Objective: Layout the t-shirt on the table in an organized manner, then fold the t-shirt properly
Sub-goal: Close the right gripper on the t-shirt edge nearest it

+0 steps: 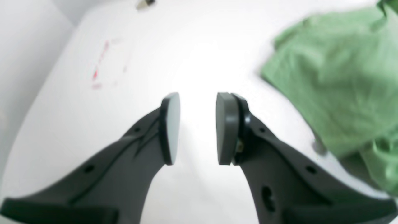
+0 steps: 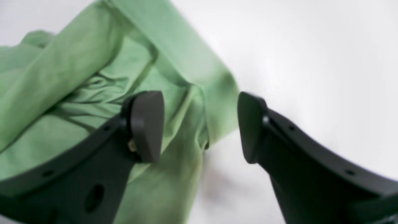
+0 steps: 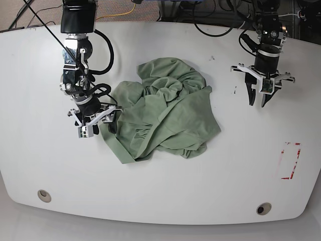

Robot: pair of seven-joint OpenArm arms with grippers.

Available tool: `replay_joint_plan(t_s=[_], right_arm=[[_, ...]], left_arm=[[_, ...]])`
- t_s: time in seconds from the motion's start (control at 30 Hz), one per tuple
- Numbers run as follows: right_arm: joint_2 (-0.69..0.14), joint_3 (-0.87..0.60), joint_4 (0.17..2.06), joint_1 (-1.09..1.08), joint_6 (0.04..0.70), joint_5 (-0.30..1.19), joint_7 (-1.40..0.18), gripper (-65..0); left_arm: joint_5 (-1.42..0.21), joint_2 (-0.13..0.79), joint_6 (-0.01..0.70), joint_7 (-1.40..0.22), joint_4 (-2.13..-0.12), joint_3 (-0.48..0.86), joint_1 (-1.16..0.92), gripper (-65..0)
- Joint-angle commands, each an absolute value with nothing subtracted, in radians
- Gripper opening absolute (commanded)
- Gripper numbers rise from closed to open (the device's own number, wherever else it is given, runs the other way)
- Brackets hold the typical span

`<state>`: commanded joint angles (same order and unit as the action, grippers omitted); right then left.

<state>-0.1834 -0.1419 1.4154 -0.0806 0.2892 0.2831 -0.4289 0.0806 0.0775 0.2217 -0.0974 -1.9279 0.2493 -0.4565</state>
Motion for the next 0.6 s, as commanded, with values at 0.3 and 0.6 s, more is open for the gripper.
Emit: replay_joint_plan(t_s=[0.3, 0.6], right_arm=[[-0.183, -0.143, 1.28, -0.102, 0.315, 0.283, -0.372, -29.0], [-0.182, -0.14, 1.237, -0.102, 0.366, 0.283, -0.366, -29.3]], left_arm=[[0.01, 0.047, 0.323, -0.097, -1.928, 0.257, -0.486, -46.7], [-0.002, 0.045, 0.341, -0.099, -1.928, 0.251, -0.51, -46.7]])
